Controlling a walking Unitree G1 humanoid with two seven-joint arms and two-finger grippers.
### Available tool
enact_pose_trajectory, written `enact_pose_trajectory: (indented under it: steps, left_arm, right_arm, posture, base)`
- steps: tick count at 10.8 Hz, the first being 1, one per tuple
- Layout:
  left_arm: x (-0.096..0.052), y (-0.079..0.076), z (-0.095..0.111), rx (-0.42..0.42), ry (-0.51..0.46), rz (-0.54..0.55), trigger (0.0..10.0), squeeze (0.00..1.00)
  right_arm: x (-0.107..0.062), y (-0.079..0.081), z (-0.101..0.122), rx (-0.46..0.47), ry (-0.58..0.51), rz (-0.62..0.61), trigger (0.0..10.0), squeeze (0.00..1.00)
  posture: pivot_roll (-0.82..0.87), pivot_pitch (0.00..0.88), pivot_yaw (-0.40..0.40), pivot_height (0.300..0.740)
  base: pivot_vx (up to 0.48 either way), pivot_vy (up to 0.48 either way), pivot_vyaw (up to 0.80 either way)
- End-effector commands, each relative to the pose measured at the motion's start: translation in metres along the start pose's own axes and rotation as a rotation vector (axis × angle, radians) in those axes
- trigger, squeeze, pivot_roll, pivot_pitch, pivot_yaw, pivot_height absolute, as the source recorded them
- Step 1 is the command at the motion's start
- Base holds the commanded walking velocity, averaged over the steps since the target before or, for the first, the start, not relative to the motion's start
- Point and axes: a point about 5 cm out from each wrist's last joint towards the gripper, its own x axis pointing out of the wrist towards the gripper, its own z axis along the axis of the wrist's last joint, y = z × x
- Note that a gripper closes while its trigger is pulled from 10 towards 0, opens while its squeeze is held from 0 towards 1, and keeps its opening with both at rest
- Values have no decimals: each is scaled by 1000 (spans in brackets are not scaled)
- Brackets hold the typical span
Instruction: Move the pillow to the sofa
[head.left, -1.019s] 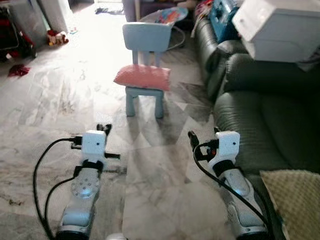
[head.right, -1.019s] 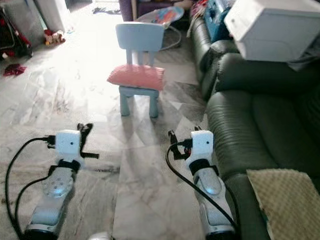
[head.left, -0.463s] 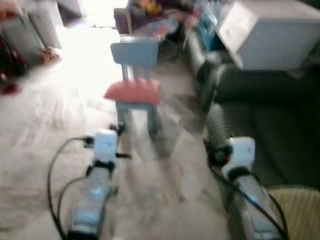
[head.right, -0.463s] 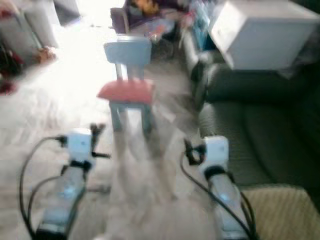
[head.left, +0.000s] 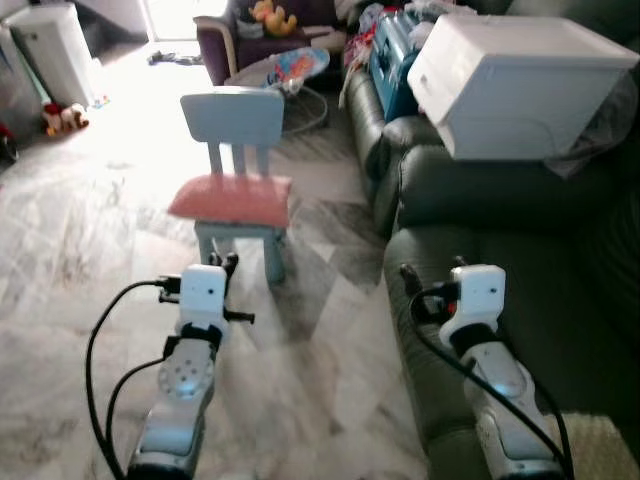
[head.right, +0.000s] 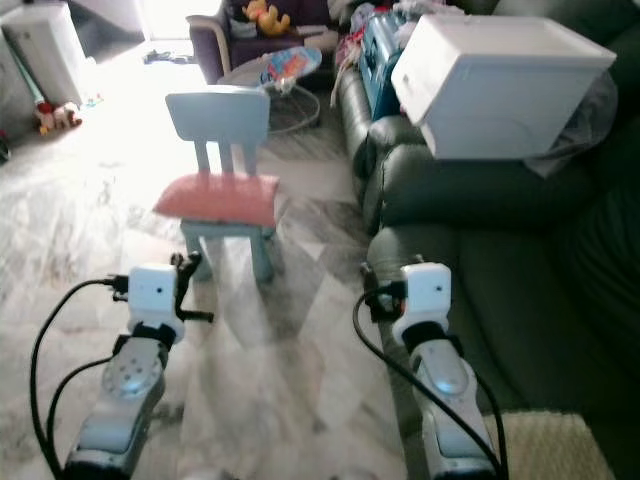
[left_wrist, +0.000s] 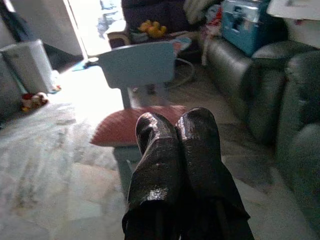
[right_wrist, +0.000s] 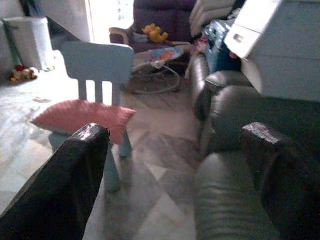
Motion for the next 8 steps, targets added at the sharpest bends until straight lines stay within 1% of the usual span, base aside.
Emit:
enact_pose_trajectory:
  steps: [1,4,5,8]
  left_arm:
    - [0,11,0,18,11,35,10000,0]
    - [1,11,-1,14,22,37,10000,0]
    - [1,11,0,26,11,31,10000,0]
    - [2,8,2,27,2,20,10000,0]
  right_arm:
    - [4,9,5,13,-18,22,10000,0]
    - [4,9,5,15,-17,22,10000,0]
    - [4,9,5,15,-17,20,10000,0]
    - [4,10,6,18,-22,21,10000,0]
  posture:
    - [-11,0,-22,740]
    - [-12,0,-21,740]
    - [-12,0,-21,740]
    - [-11,0,-19,740]
  base:
    - [307,368,0]
    - [284,389,0]
    - [262,401,0]
    - [269,399,0]
